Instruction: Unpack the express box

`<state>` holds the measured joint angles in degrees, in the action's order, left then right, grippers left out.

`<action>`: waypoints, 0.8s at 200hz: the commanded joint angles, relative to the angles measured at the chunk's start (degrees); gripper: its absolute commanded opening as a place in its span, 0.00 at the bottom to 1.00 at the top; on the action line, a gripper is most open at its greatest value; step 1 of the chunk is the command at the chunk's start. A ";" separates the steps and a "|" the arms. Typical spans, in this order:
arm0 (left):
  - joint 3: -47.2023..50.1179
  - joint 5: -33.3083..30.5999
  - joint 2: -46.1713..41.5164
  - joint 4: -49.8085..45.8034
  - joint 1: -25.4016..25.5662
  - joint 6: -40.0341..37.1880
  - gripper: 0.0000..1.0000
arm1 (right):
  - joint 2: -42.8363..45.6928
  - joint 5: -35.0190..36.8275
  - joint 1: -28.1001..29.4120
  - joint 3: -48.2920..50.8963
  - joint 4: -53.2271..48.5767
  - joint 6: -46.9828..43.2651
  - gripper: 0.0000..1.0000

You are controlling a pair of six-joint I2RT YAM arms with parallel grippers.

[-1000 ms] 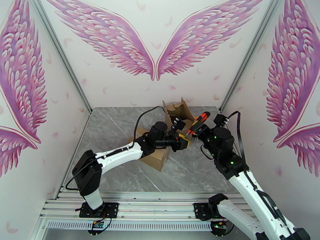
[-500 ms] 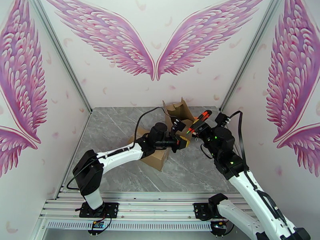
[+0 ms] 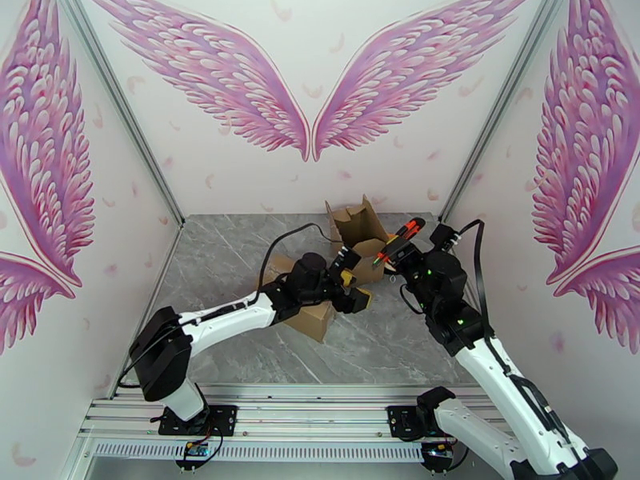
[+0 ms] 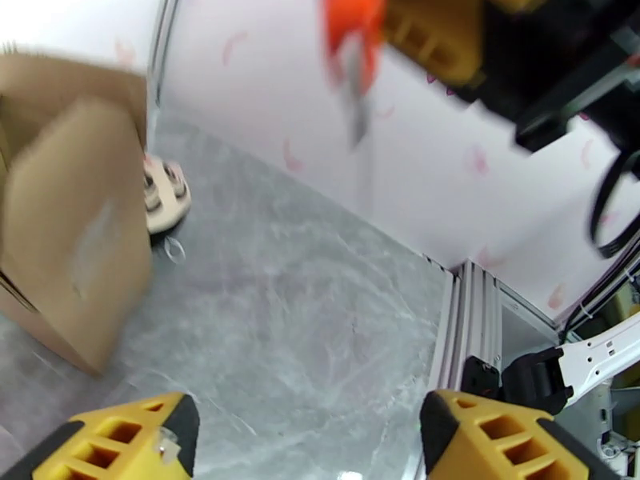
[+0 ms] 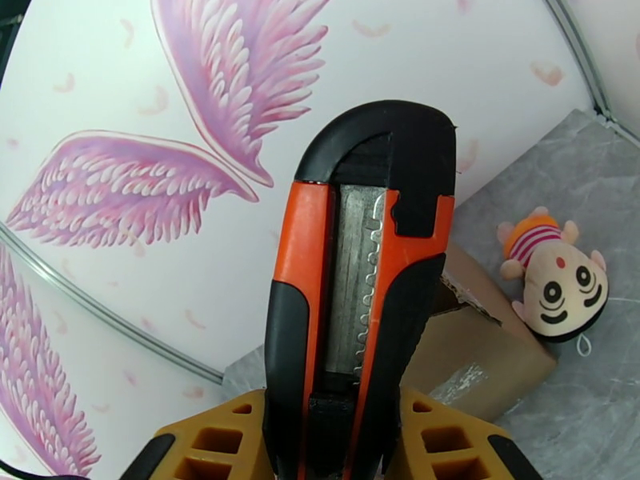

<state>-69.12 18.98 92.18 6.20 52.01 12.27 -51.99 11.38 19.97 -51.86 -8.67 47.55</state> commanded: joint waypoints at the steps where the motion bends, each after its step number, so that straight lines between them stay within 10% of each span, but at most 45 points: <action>1: -3.40 -1.99 -2.81 -3.77 -0.24 -6.03 0.78 | -0.35 -1.09 1.23 -1.41 2.60 -1.91 0.33; 160: -17.79 -0.94 6.17 -12.89 -2.17 -9.73 0.52 | -1.89 -1.36 6.56 -1.77 2.16 -2.23 0.35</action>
<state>-82.76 16.56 96.62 -5.65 50.02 2.79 -54.35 10.33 25.56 -51.86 -7.86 46.04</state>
